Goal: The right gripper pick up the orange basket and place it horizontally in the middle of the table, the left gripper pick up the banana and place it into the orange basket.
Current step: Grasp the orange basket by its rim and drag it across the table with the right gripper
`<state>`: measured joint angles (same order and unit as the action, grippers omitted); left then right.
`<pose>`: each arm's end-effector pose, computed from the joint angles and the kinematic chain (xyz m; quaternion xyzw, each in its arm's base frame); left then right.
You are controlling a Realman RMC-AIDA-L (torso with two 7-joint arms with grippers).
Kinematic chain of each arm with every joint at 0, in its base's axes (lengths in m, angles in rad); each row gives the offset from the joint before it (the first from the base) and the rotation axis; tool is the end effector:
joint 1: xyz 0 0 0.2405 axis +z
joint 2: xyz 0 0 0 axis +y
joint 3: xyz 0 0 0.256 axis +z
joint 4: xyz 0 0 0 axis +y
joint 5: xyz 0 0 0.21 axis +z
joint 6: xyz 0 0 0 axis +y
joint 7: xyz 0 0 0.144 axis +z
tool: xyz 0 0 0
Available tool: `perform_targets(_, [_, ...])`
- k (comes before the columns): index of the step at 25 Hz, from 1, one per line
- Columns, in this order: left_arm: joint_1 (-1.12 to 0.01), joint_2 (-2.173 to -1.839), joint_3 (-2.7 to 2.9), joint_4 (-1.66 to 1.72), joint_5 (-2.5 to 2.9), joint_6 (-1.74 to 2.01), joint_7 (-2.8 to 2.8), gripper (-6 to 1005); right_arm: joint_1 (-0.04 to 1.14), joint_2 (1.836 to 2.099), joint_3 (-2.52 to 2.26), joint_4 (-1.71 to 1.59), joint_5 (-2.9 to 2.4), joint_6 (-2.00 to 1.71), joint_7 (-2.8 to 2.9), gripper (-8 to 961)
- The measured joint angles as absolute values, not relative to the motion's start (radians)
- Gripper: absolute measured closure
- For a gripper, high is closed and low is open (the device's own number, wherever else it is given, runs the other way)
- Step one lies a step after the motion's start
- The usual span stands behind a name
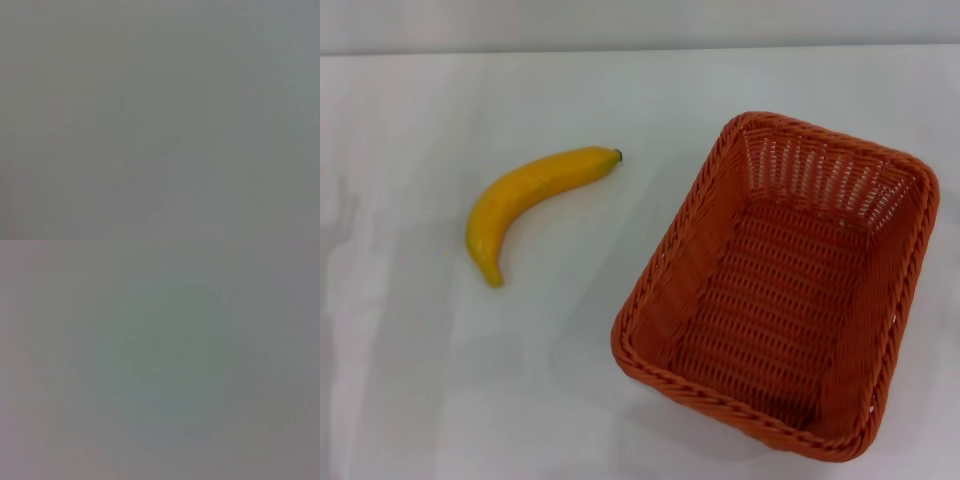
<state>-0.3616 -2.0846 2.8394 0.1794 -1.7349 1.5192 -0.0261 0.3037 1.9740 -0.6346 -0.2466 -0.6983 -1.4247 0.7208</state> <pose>-0.3492 0.2819 0.0312 -0.5351 -0.2066 -0.3357 0.7472 0.3757 0.2958 0.1328 -0.5764 0.2173 0.4495 0.6469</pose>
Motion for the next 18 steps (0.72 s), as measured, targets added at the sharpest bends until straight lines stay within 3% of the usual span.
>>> perform_targets(2, [-0.366, -2.085, 2.839, 0.18, -1.735, 1.514, -0.026, 139, 0.304, 1.935, -0.694, -0.331, -0.77, -1.379, 0.962, 127])
perform_targets(9, [-0.378, -2.085, 2.839, 0.184, -1.71, 1.496, -0.027, 139, 0.417, 1.742, -0.786, -0.427, -1.126, -1.41, 1.6, 130])
perform_targets(10, [-0.379, -2.085, 2.839, 0.184, -1.705, 1.493, -0.027, 139, 0.429, 1.73, -0.787, -0.435, -1.161, -1.414, 1.628, 130])
perform_targets(12, [-0.387, -2.084, 2.839, 0.182, -1.698, 1.477, -0.028, 139, 0.488, 1.683, -0.791, -0.473, -1.338, -1.433, 1.764, 131])
perform_targets(13, [-0.39, -2.083, 2.839, 0.181, -1.697, 1.47, -0.028, 140, 0.488, 1.683, -0.791, -0.473, -1.338, -1.433, 1.764, 132])
perform_targets(14, [-0.393, -2.083, 2.839, 0.179, -1.697, 1.465, -0.028, 140, 0.547, 1.645, -0.791, -0.489, -1.487, -1.456, 1.847, 132])
perform_targets(15, [-0.396, -2.083, 2.839, 0.178, -1.697, 1.46, -0.028, 140, 0.58, 1.627, -0.791, -0.491, -1.567, -1.474, 1.883, 132])
perform_targets(18, [-0.406, -2.083, 2.839, 0.177, -1.696, 1.445, -0.028, 140, 0.655, 1.602, -0.791, -0.494, -1.709, -1.511, 1.932, 134])
